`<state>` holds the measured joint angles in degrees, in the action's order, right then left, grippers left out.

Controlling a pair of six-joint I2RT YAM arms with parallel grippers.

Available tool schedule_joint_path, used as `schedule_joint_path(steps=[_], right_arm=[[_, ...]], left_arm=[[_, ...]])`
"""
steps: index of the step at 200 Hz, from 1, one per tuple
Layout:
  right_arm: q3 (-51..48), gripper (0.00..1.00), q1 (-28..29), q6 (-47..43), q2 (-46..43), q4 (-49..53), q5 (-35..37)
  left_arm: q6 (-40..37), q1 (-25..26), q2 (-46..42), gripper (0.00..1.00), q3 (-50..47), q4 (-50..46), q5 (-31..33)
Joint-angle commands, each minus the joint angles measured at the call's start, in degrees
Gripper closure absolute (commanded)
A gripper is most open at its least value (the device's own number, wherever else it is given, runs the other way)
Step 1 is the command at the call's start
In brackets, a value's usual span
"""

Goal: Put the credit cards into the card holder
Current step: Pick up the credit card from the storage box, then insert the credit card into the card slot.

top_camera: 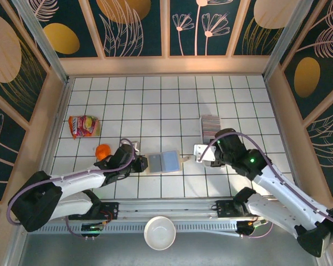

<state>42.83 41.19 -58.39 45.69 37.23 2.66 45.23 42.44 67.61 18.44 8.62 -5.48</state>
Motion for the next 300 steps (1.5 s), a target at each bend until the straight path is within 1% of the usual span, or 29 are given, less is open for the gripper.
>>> schedule_joint_path(steps=[1,16,21,30,43,54,72,85,93,118,142,159,199,300], right_arm=[[4.6,1.0,2.2,24.4,0.1,-8.0,-1.4],[5.1,1.0,2.3,44.7,1.4,-15.2,-1.3],[5.4,1.0,2.3,53.0,2.2,-16.3,-1.0],[5.7,1.0,2.3,64.7,4.6,-17.1,-1.4],[5.5,1.0,2.3,75.5,9.3,-18.6,-8.3],[4.5,1.0,2.4,82.7,13.4,-21.2,-13.5],[1.4,1.0,2.1,94.9,19.9,-26.1,-17.3],[-1.7,1.0,2.2,100.2,23.6,-33.2,-22.2],[-3.2,1.0,2.3,102.0,25.6,-36.5,-24.4],[-5.0,1.0,2.1,103.4,30.3,-38.2,-23.4],[-6.9,1.0,2.4,105.3,33.1,-43.5,-26.6],[-7.0,1.0,2.8,105.9,34.5,-44.9,-26.8],[-7.0,1.0,3.6,106.2,37.6,-46.0,-26.8],[-5.6,1.0,5.4,105.0,43.1,-45.2,-24.6]], left_arm=[[0.4,0.0,-1.7,0.83,1.3,-1.8,0.8],[1.3,0.0,-2.2,0.83,1.2,-2.0,0.9],[1.6,-0.1,-2.3,0.83,1.1,-1.9,0.7],[2.2,0.0,-2.4,0.83,1.0,-1.4,0.2],[3.0,0.0,-2.5,0.83,0.8,-0.7,-0.7],[3.8,-0.1,-2.2,0.83,0.6,0.0,-1.4],[4.9,0.0,-1.5,0.87,0.1,2.0,-3.0],[5.3,0.0,-0.7,0.88,0.3,2.9,-3.3],[5.2,0.0,-0.1,0.89,0.7,2.8,-3.4],[5.2,0.0,1.7,0.92,1.5,3.2,-3.1],[5.4,0.0,4.4,0.95,1.9,4.4,-3.5],[5.5,0.0,6.1,0.97,2.1,5.3,-4.0],[5.2,0.0,7.8,1.0,1.9,5.4,-3.2],[4.2,0.0,7.8,1.0,1.3,3.9,-2.5]])
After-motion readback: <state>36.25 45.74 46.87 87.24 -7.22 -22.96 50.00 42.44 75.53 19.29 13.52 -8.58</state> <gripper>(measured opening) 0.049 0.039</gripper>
